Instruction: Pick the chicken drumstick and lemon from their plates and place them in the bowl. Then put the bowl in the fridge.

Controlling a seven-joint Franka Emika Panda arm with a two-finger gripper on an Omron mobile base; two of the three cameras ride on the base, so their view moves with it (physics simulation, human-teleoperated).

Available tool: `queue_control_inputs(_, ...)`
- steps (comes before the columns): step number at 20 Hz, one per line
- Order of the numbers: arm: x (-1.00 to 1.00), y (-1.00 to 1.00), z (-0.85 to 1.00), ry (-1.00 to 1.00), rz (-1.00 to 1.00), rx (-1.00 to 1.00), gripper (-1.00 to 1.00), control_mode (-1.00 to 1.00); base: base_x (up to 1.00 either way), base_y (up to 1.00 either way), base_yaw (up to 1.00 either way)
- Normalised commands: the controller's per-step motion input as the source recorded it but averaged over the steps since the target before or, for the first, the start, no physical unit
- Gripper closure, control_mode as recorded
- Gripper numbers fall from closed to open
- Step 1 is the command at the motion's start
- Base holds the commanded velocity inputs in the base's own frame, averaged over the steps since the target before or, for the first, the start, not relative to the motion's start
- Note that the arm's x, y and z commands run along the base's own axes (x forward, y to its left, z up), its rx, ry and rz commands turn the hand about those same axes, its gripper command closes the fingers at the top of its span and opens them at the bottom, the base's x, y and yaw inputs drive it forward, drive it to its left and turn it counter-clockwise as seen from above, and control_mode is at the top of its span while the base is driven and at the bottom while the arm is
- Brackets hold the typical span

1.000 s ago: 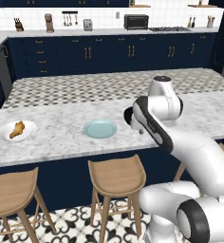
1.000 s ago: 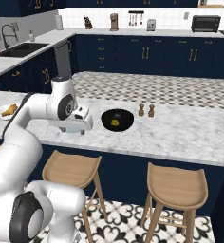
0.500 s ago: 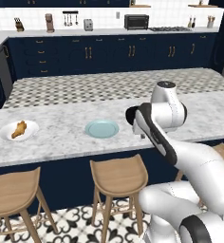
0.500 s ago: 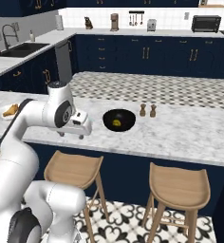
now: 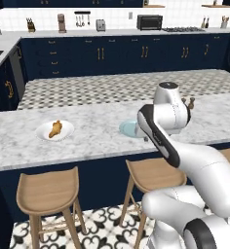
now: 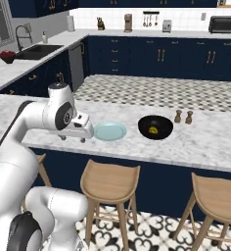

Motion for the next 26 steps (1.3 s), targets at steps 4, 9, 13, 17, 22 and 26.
queue_control_inputs(4,0.0,0.0,0.0,0.0,0.0,0.0,-1.0,1.0,0.29,-0.09,0.0)
queue_control_inputs(9,0.0,0.0,0.0,0.0,0.0,0.0,-1.0,1.0,0.6,0.0,0.0)
queue_control_inputs(13,0.0,0.0,0.0,0.0,0.0,0.0,-1.0,1.0,0.31,0.0,0.0)
queue_control_inputs(17,0.04,0.13,0.0,0.0,0.0,0.0,-1.0,-1.0,0.24,0.04,0.0)
queue_control_inputs(22,0.3,0.99,0.0,0.06,0.0,-0.02,-1.0,-1.0,0.0,0.0,0.0)
queue_control_inputs(26,0.36,0.99,0.0,0.01,-0.01,0.0,-1.0,-1.0,0.0,0.0,0.0)
